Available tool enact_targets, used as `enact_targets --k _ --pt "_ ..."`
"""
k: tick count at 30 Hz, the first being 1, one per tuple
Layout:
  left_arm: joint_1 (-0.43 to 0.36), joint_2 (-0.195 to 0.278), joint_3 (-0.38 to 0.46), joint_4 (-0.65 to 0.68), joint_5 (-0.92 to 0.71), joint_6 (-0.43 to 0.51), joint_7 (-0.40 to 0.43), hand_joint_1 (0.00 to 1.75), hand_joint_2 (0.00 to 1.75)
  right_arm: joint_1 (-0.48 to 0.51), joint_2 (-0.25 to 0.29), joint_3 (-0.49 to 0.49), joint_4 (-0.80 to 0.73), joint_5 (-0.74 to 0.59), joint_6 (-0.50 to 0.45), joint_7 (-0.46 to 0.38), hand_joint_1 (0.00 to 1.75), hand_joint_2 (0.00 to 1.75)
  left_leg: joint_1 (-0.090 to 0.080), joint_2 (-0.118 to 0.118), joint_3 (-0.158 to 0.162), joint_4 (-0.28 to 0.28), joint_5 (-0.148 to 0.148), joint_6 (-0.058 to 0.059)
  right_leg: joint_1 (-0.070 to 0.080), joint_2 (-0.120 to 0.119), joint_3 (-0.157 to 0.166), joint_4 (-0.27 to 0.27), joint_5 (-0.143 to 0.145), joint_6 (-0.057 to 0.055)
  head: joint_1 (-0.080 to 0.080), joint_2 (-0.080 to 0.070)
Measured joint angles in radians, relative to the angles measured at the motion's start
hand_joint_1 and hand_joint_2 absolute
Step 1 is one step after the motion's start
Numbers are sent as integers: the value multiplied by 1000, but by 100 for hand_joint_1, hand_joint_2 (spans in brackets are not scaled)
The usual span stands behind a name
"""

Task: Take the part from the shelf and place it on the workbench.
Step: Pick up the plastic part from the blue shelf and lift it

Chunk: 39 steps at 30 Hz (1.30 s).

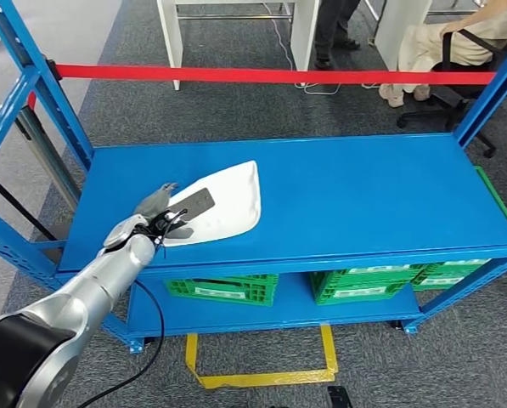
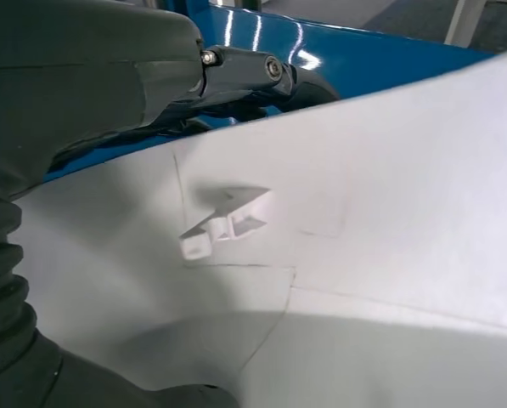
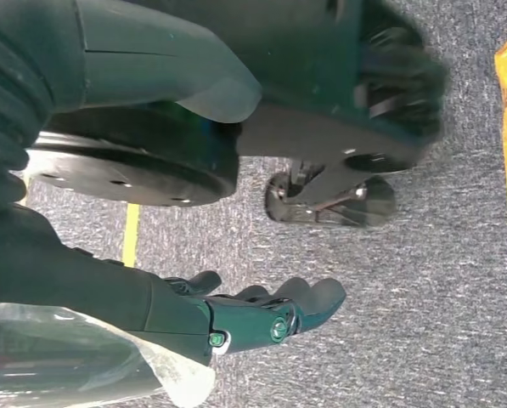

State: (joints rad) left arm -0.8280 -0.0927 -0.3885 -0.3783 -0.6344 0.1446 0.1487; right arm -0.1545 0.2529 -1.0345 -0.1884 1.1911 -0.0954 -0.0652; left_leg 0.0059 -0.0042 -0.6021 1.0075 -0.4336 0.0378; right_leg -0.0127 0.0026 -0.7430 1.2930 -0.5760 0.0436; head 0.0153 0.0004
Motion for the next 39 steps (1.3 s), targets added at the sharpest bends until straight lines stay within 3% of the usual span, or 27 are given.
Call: enact_targets --k 1,4,5,8,10,12,14,15,16,17,19,21,24,26,29,30,31,32,35,37,39 --pt "0 0 -1 1 0 -1 2 36 175 1 0 0 0 0 0 0 0 175 0 0 1 0 0 0 0 0 7 -14 17 0 0 0" --pt "0 2 -1 2 0 -5 14 167 175 -1 0 0 0 -4 -1 0 0 175 -2 -2 2 3 -2 -5 1 -1 111 -212 102 -8 0 0" --pt "0 4 -1 3 0 -5 18 175 175 -2 0 0 0 -6 -2 0 0 175 -4 -2 0 5 -3 -9 1 -1 139 -262 114 -12 -1 0" --pt "2 10 -1 5 0 -4 22 175 175 -1 0 0 0 -10 -6 0 0 175 -6 -3 -2 4 1 -26 4 0 156 -289 117 -28 -2 0" --pt "4 15 -1 7 2 -5 19 175 175 -1 0 0 0 -11 -9 0 0 175 -3 -2 -9 22 -15 -37 2 -2 157 -294 122 -39 -4 0" --pt "8 19 -1 9 5 -8 13 175 175 -2 0 0 0 -11 -10 -1 0 175 -1 -1 -46 113 -70 -47 0 -4 159 -297 124 -48 -8 0" --pt "14 22 -1 11 10 -15 5 175 175 -1 0 0 0 -10 -10 -1 0 175 1 -1 -101 244 -129 -53 0 -4 159 -297 123 -51 -9 0" --pt "16 24 -1 12 11 -18 1 175 175 0 0 0 0 -9 -10 -1 0 175 2 -1 -117 281 -137 -54 1 -4 159 -296 123 -51 -9 0" --pt "17 25 -1 12 12 -21 -3 175 175 0 0 0 0 -9 -10 -1 0 175 2 -1 -115 282 -126 -54 1 -4 160 -296 123 -51 -9 0" --pt "17 25 -1 12 14 -23 -6 175 175 0 0 0 0 -9 -10 -1 0 175 3 -1 -97 246 -100 -52 0 -4 161 -296 123 -51 -9 0" --pt "14 26 -1 12 16 -28 -12 175 175 -1 0 1 0 -9 -10 -3 0 175 2 0 -30 111 -37 -46 2 -4 164 -295 121 -47 -9 0" --pt "11 26 -1 12 20 -33 -22 175 175 -2 0 2 0 -9 -8 -4 0 175 -1 -1 12 20 -13 -38 5 -3 163 -292 120 -39 -8 0" --pt "8 25 0 12 24 -40 -32 175 175 -2 0 3 0 -9 -6 -5 0 175 -3 -1 17 3 -13 -22 2 -2 159 -293 121 -21 -8 0" --pt "6 24 0 12 27 -47 -38 175 175 -2 0 4 0 -9 -6 -6 0 175 0 0 19 -4 -7 -9 1 -2 139 -256 93 -11 -4 0" --pt "5 24 0 12 38 -69 -52 175 175 0 0 5 0 -11 -6 -9 0 175 2 2 15 -6 -3 0 -1 -2 53 -72 1 -1 0 0" --pt "6 25 1 12 43 -78 -61 175 175 2 0 5 0 -12 -6 -10 0 175 2 2 14 -6 -3 0 -2 -2 30 -24 -13 1 0 0" --pt "6 26 1 12 49 -88 -72 175 175 3 0 6 0 -12 -6 -11 0 175 2 1 13 -6 -3 0 -2 -2 25 -10 -9 2 1 0" --pt "6 27 2 12 55 -97 -83 175 175 4 0 6 0 -13 -6 -12 0 175 2 1 14 -6 -3 0 -3 -3 40 -38 14 2 1 0" --pt "6 32 7 12 65 -115 -104 175 175 1 0 7 0 -13 -6 -16 0 175 -1 -2 14 -2 -4 -9 -4 -3 145 -236 95 -3 1 0" --pt "6 36 9 12 68 -119 -111 175 175 1 0 8 0 -14 -5 -17 0 175 -5 -3 10 0 -3 -21 -3 -2 175 -289 100 -13 0 0" --pt "6 39 9 12 73 -122 -124 175 175 2 0 11 0 -15 -4 -18 0 175 -4 -3 10 -2 0 -31 -1 -1 177 -291 102 -26 -1 0"
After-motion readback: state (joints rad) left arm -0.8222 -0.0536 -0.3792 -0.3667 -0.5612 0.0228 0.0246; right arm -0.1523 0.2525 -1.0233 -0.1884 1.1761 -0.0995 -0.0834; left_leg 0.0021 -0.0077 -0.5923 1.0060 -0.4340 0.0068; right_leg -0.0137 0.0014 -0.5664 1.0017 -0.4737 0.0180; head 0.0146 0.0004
